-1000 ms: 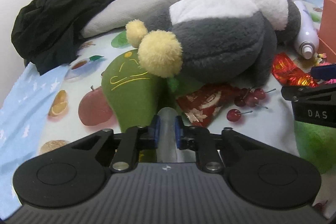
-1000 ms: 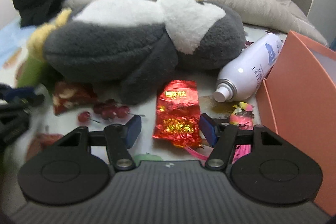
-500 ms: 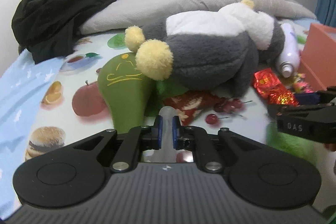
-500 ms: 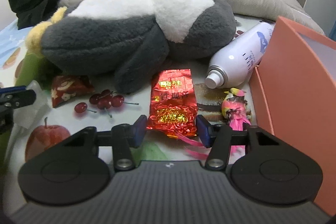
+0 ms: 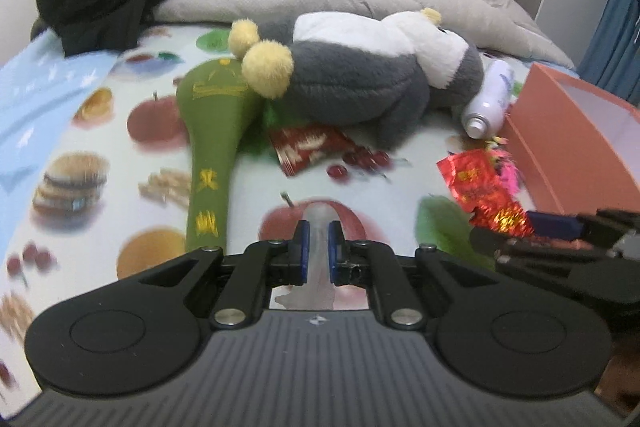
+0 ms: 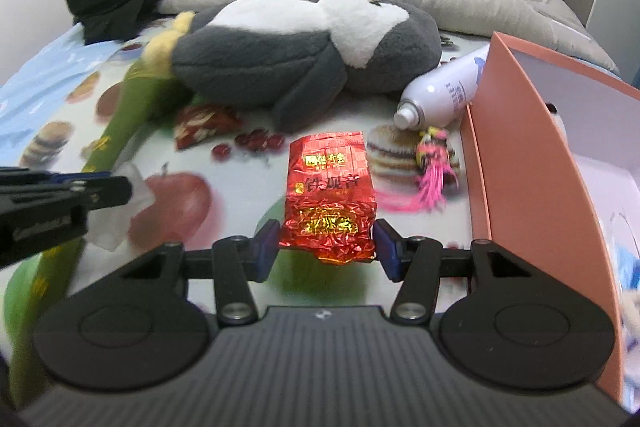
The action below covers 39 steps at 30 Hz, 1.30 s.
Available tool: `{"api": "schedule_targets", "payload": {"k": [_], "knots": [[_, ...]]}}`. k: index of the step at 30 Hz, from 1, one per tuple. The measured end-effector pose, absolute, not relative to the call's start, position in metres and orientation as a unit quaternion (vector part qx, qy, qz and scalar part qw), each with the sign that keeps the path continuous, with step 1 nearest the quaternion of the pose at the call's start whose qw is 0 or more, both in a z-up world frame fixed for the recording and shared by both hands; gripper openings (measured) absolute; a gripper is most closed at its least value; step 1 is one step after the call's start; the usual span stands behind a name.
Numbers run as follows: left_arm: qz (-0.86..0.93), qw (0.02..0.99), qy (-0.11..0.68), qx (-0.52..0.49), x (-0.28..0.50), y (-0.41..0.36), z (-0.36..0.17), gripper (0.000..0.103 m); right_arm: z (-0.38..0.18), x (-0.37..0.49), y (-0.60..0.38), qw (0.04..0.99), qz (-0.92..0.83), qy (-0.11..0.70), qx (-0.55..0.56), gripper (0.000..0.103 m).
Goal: Organize soft objects
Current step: 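Lift the red tea packet with the right gripper toward the box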
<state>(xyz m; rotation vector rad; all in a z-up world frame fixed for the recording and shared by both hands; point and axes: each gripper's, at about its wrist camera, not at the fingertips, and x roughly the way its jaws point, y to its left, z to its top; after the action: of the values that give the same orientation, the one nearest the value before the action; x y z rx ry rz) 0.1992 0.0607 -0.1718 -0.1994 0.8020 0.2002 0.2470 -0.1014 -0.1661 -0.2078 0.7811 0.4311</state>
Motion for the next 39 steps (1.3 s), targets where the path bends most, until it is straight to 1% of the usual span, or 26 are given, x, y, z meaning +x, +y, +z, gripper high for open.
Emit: {"api": "schedule_targets", "payload": {"k": [11, 18, 20, 21, 22, 32, 35, 39], "knots": [[0.081, 0.894, 0.415, -0.151, 0.145, 0.045, -0.181, 0.012, -0.167, 0.187, -0.124, 0.884, 0.224, 0.396, -0.108, 0.055], [0.082, 0.886, 0.424, -0.17, 0.146, 0.049, -0.192, 0.018, -0.18, 0.182, -0.131, 0.867, 0.227, 0.432, -0.098, 0.056], [0.081, 0.884, 0.427, -0.169, 0.146, 0.05, -0.195, 0.029, -0.18, 0.183, -0.131, 0.866, 0.223, 0.435, -0.102, 0.058], [0.083, 0.884, 0.429, -0.168, 0.147, 0.05, -0.196, 0.044, -0.18, 0.184, -0.132, 0.866, 0.222, 0.435, -0.105, 0.059], [0.082, 0.884, 0.427, -0.169, 0.147, 0.051, -0.197, 0.05, -0.18, 0.184, -0.132, 0.866, 0.221, 0.436, -0.106, 0.059], [0.081, 0.884, 0.425, -0.176, 0.147, 0.054, -0.205, 0.05, -0.188, 0.188, -0.131, 0.865, 0.21, 0.44, -0.12, 0.058], [0.079, 0.886, 0.422, -0.175, 0.148, 0.053, -0.206, 0.05, -0.189, 0.19, -0.134, 0.865, 0.21, 0.441, -0.114, 0.055], [0.078, 0.889, 0.42, -0.167, 0.148, 0.049, -0.208, 0.05, -0.186, 0.189, -0.136, 0.868, 0.215, 0.432, -0.117, 0.055]]}}
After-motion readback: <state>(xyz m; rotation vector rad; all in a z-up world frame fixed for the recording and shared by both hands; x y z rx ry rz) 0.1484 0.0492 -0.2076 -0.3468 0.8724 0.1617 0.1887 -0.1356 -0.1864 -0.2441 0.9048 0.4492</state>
